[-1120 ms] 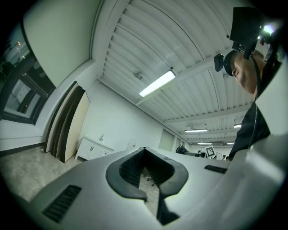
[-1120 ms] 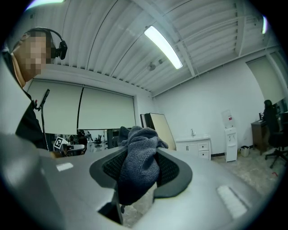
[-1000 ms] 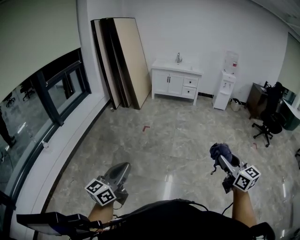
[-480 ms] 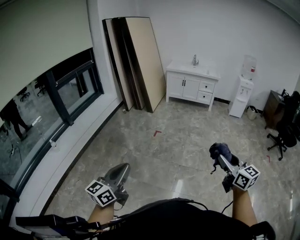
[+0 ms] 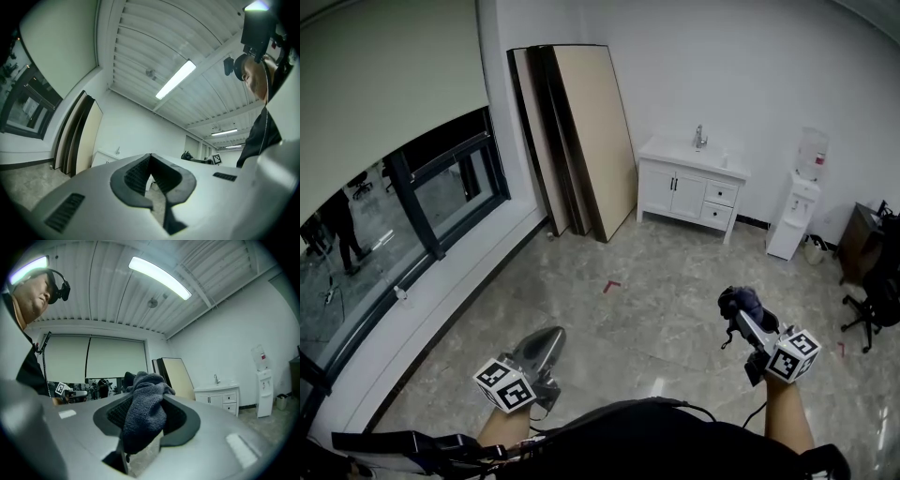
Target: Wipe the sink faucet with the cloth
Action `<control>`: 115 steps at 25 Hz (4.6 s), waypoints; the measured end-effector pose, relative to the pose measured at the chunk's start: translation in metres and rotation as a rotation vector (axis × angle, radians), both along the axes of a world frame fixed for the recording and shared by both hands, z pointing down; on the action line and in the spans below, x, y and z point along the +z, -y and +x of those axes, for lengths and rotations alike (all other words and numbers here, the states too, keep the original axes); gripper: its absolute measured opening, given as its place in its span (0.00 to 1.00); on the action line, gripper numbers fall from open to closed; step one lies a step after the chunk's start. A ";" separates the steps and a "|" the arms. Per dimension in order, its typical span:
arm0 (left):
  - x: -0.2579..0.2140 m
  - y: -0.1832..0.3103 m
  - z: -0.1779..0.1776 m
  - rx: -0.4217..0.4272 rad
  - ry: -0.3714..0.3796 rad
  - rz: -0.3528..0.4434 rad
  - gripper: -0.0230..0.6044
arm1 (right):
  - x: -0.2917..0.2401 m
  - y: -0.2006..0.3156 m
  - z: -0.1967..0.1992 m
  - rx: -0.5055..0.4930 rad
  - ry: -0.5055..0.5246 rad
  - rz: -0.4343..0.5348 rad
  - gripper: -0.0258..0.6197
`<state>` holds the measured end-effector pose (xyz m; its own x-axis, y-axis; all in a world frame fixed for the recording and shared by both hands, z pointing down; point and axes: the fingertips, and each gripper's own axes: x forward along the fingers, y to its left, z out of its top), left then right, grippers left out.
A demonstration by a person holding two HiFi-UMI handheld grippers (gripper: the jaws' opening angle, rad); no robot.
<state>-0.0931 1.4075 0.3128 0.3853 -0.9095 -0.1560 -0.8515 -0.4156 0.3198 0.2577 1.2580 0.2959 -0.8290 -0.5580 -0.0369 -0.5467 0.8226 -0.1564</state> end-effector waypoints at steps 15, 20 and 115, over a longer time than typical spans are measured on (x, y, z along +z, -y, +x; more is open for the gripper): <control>0.020 0.159 -0.005 0.127 -0.002 -0.021 0.04 | 0.040 0.112 0.009 0.119 -0.010 -0.059 0.28; 0.012 0.232 -0.040 0.215 -0.009 -0.007 0.04 | 0.024 0.152 -0.017 0.200 -0.010 -0.040 0.28; 0.010 1.017 -0.085 0.260 -0.017 -0.028 0.04 | 0.018 0.936 -0.068 0.230 -0.013 -0.054 0.28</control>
